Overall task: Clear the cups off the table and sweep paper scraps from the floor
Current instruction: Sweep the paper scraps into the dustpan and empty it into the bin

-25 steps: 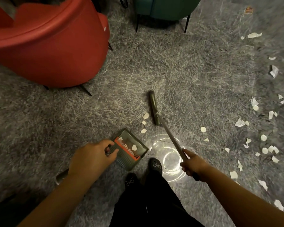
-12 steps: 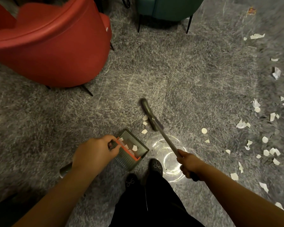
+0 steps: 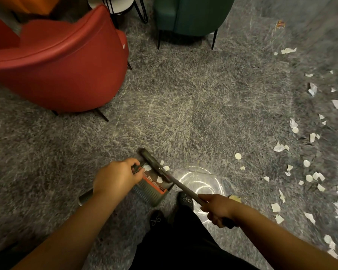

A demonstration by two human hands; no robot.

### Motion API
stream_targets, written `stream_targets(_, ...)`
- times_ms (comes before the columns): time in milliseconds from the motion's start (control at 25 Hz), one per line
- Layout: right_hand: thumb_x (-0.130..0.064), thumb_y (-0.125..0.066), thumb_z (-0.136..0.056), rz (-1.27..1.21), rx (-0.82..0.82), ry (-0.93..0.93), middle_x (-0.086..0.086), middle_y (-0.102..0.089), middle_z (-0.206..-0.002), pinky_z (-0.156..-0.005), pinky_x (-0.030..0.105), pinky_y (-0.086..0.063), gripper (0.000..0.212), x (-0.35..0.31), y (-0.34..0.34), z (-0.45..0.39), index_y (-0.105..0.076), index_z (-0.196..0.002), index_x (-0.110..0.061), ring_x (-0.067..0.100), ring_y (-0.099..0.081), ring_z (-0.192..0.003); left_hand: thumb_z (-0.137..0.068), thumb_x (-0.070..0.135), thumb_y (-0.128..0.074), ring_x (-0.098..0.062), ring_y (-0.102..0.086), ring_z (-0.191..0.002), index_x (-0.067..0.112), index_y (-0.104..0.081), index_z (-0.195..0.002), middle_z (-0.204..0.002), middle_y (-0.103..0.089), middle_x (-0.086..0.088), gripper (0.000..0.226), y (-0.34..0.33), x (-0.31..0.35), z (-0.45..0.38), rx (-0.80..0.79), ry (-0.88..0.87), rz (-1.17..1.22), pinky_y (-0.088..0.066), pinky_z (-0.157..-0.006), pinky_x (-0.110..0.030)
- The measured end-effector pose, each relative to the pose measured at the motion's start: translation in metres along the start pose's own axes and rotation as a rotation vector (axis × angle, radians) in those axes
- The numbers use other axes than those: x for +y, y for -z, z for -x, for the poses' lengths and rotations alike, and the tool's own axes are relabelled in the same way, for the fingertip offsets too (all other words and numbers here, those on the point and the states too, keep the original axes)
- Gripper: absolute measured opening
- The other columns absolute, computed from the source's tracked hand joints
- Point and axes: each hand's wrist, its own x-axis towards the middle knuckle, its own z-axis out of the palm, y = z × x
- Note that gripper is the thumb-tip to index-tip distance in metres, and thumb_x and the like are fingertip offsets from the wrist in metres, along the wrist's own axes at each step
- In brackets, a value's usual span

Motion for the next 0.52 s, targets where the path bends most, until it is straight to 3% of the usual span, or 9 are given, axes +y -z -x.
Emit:
stream_targets(200, -0.008, -0.038, -0.093, -0.050, -0.005, 0.052, -0.004, -0.038, -0.044, -0.041, 0.013, -0.019, 0.031, -0.018, 0.001, 0.024, -0.057, -0.109, -0.028, 0.007, -0.030, -0.037, -0.086, 0.060, -0.054, -0.018, -0.060, -0.065, 0.036, -0.062, -0.117, -0.080, -0.070, 0.005, 0.039, -0.003, -0.002, 0.004, -0.013, 0.009, -0.001, -0.041, -0.051, -0.024)
stream_targets(360, -0.011, -0.042, -0.096, -0.051, 0.085, 0.103, 0.002, -0.036, -0.051, -0.041, 0.016, -0.022, 0.028, -0.025, 0.003, 0.027, -0.053, -0.100, -0.036, 0.010, -0.030, -0.038, -0.085, 0.059, -0.056, -0.018, -0.060, -0.064, 0.035, -0.064, -0.114, -0.077, -0.069, 0.005, 0.038, -0.007, -0.007, 0.006, 0.025, -0.007, 0.008, -0.041, -0.051, -0.024)
stream_targets(520, -0.006, -0.037, -0.098, 0.025, 0.168, 0.152, 0.004, -0.035, -0.054, -0.039, 0.016, -0.023, 0.035, -0.043, 0.002, 0.001, -0.044, -0.113, -0.037, 0.012, -0.030, -0.037, -0.085, 0.056, -0.058, -0.018, -0.057, -0.061, 0.034, -0.066, -0.109, -0.074, -0.068, 0.002, 0.033, -0.011, -0.016, 0.008, 0.041, -0.024, 0.017, -0.041, -0.051, -0.024)
